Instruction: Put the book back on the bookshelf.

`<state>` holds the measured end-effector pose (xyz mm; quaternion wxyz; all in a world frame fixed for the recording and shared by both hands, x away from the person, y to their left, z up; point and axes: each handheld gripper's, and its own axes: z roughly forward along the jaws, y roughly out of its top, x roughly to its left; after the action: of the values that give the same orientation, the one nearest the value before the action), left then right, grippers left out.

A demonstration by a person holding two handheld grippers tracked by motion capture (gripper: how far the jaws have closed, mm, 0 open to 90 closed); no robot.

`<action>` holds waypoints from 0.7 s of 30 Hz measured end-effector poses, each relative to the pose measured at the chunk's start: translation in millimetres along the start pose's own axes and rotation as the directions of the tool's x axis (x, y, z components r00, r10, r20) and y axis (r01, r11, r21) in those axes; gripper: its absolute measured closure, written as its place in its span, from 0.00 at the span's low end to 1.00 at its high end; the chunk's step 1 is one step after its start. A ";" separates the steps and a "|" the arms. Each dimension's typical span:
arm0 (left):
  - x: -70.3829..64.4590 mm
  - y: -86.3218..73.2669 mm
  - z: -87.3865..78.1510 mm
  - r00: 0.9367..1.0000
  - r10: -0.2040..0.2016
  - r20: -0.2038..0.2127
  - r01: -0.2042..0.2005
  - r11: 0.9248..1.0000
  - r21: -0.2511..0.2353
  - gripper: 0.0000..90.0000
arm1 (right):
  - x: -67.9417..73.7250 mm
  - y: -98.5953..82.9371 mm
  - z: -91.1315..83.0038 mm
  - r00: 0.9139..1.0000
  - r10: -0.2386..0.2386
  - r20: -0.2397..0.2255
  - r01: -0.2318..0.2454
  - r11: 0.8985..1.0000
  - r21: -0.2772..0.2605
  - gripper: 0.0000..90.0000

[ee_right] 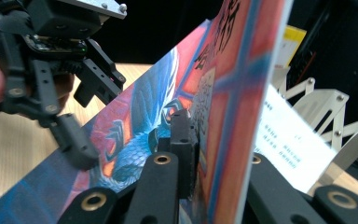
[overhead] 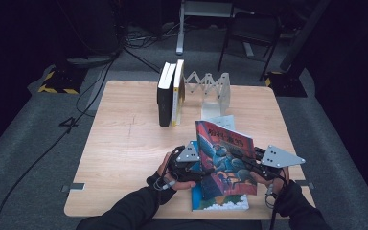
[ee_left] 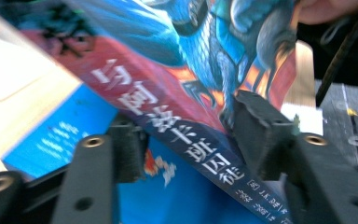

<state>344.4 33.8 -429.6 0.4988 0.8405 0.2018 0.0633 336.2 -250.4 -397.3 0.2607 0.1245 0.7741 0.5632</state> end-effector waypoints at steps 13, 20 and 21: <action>-5.8 13.5 -14.6 0.960 0.214 -0.178 -0.230 0.970 -0.073 0.74 | -7.4 10.0 -12.1 0.999 -0.044 -0.005 0.043 0.998 -0.052 0.91; -8.9 -1.2 -26.4 0.965 0.235 -0.112 -0.244 0.967 -0.071 0.78 | 4.7 11.8 -22.0 0.998 -0.064 0.001 0.063 0.995 -0.071 0.84; -8.9 -1.2 -26.4 0.965 0.235 -0.112 -0.244 0.967 -0.071 0.79 | 4.6 10.6 -25.0 0.999 -0.049 -0.003 0.049 0.996 -0.079 0.84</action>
<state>327.8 52.2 -416.7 0.5114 0.8326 0.1210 0.1747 317.6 -264.9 -382.8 0.2770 0.0936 0.7550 0.5870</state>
